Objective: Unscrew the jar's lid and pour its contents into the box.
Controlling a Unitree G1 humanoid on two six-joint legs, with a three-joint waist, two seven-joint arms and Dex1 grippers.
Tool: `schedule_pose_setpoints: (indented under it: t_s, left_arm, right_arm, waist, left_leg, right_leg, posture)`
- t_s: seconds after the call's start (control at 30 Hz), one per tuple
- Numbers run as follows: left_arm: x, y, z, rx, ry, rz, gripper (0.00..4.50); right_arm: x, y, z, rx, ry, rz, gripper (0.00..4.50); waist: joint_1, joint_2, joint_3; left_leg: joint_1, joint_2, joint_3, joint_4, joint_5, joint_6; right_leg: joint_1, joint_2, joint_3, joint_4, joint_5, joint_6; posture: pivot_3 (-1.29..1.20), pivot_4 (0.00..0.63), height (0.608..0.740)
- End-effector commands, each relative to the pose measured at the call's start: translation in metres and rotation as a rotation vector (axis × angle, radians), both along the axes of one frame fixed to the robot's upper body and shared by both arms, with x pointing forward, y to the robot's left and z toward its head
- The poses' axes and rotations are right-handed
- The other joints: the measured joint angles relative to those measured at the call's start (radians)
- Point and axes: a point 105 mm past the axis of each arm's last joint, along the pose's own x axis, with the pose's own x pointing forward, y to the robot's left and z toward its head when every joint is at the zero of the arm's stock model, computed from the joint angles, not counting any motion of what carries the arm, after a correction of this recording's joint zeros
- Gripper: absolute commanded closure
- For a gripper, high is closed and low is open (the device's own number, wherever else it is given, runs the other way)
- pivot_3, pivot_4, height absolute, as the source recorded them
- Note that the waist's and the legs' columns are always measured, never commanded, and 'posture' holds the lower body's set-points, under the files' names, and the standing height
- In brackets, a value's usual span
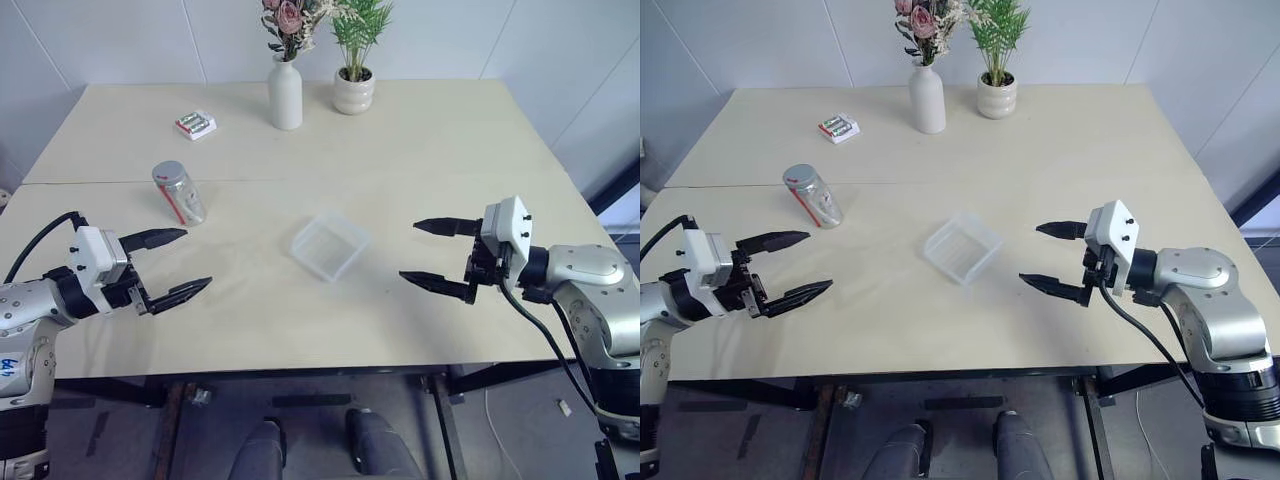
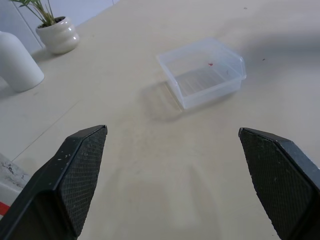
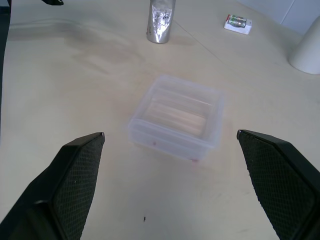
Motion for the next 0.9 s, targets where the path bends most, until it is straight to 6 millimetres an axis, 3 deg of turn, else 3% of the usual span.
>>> schedule_pose_setpoints:
  t_s: [0.03,0.23,0.3,0.37,0.53,0.73,0.9]
  left_arm:
    - [0.000,0.006,0.011,0.030,-0.043,0.017,0.00]
    - [-0.005,0.017,0.003,0.003,-0.041,0.112,0.00]
    - [0.000,0.034,-0.008,0.019,-0.066,0.302,0.00]
    - [0.005,0.058,-0.015,-0.156,-0.099,0.560,0.00]
    - [0.024,0.079,-0.013,-0.359,-0.169,0.786,0.00]
    - [0.069,0.080,0.000,-0.428,-0.148,0.742,0.00]
    - [0.099,0.060,0.005,-0.414,-0.106,0.618,0.00]
  right_arm:
    - [0.000,-0.004,0.018,0.002,-0.045,0.006,0.02]
    - [0.002,0.006,0.015,0.006,-0.043,0.048,0.02]
    - [0.000,0.019,0.018,0.028,-0.052,0.100,0.02]
    - [0.002,0.043,0.027,0.081,-0.081,0.172,0.02]
    - [0.008,0.074,0.051,0.180,-0.129,0.244,0.02]
    - [0.019,0.089,0.063,0.215,-0.168,0.240,0.02]
    - [0.020,0.093,0.068,0.231,-0.195,0.238,0.02]
  waist:
    - [-0.001,0.000,0.000]
    - [-0.001,0.000,0.000]
    - [-0.003,0.000,0.000]
    - [-0.005,0.000,0.000]
    - [0.009,-0.001,0.000]
    - [0.028,-0.001,0.000]
    - [0.027,-0.001,0.000]
  left_leg:
    - [0.000,0.000,0.000,0.000,0.000,0.000]
    - [0.000,0.001,0.000,-0.001,0.000,0.000]
    - [0.000,0.001,0.000,-0.001,0.000,0.000]
    - [0.001,0.001,0.001,-0.001,0.000,0.000]
    - [0.001,0.003,-0.001,0.007,-0.001,0.000]
    - [-0.001,-0.002,-0.004,0.013,0.000,0.001]
    - [-0.003,-0.002,-0.004,0.012,0.000,0.001]
  right_leg:
    - [0.000,0.000,0.000,0.000,0.000,0.000]
    - [0.000,0.000,0.000,0.000,0.000,0.000]
    - [0.000,0.000,0.000,0.000,0.000,0.000]
    - [0.000,0.000,0.001,0.000,0.000,0.000]
    - [0.000,0.001,-0.001,0.004,0.002,0.000]
    - [0.006,0.000,-0.004,0.002,0.004,0.003]
    - [0.003,-0.001,-0.004,0.000,0.005,0.004]
  posture:
    - [0.00,0.150,0.740]
    - [0.00,0.150,0.740]
    - [0.00,0.150,0.740]
    - [0.00,0.150,0.740]
    - [0.00,0.150,0.740]
    - [0.00,0.150,0.740]
    - [0.00,0.150,0.740]
